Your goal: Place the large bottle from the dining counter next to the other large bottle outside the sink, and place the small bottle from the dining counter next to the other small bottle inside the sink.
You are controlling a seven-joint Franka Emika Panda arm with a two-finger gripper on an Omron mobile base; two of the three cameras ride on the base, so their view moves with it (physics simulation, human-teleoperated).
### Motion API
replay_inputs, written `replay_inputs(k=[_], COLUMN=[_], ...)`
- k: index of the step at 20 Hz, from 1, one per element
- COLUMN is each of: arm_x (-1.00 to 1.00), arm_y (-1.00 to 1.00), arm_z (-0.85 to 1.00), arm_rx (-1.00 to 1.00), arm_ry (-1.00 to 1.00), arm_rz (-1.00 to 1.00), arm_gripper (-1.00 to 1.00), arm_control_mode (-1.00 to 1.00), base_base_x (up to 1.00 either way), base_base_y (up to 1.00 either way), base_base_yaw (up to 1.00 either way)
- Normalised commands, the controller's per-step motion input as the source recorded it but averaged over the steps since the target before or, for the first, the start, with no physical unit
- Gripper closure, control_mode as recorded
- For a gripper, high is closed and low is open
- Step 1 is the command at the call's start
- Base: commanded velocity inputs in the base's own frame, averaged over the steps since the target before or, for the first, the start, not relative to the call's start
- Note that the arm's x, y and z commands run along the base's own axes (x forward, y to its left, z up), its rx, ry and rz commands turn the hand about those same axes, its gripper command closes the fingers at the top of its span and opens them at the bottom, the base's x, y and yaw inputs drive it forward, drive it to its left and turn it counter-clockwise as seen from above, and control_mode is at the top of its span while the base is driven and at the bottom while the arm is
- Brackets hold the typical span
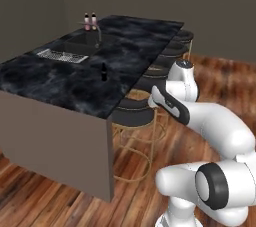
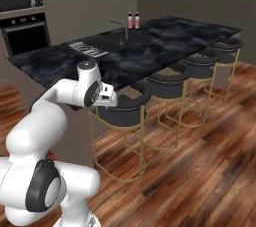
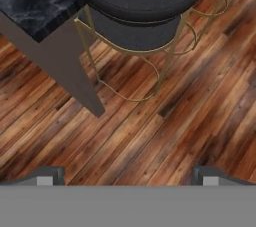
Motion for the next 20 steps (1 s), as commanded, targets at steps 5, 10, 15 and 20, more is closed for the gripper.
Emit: replay_inputs(k=[5,10,15,20], arm_x=[0.00,0.00,0.00,0.00], arm_y=[0.00,0.00,0.00,0.00], arm_z=[0.00,0.00,0.00,0.00], arm_rx=[0.00,0.00,0.00,0.00], arm_ry=[0.00,0.00,0.00,0.00], arm_rz=[0.00,0.00,0.00,0.00], arm_gripper=[-1.00,-1.00,-1.00,-1.00], arm_control_mode=[1.00,1.00,1.00,1.00], base_base_x=[0.28,0.29,0.19,0.18], base_base_y=[-0.57,-0.53,-0.34,-0.21], base_base_yaw=[0.36,0.26,0.12,0.07])
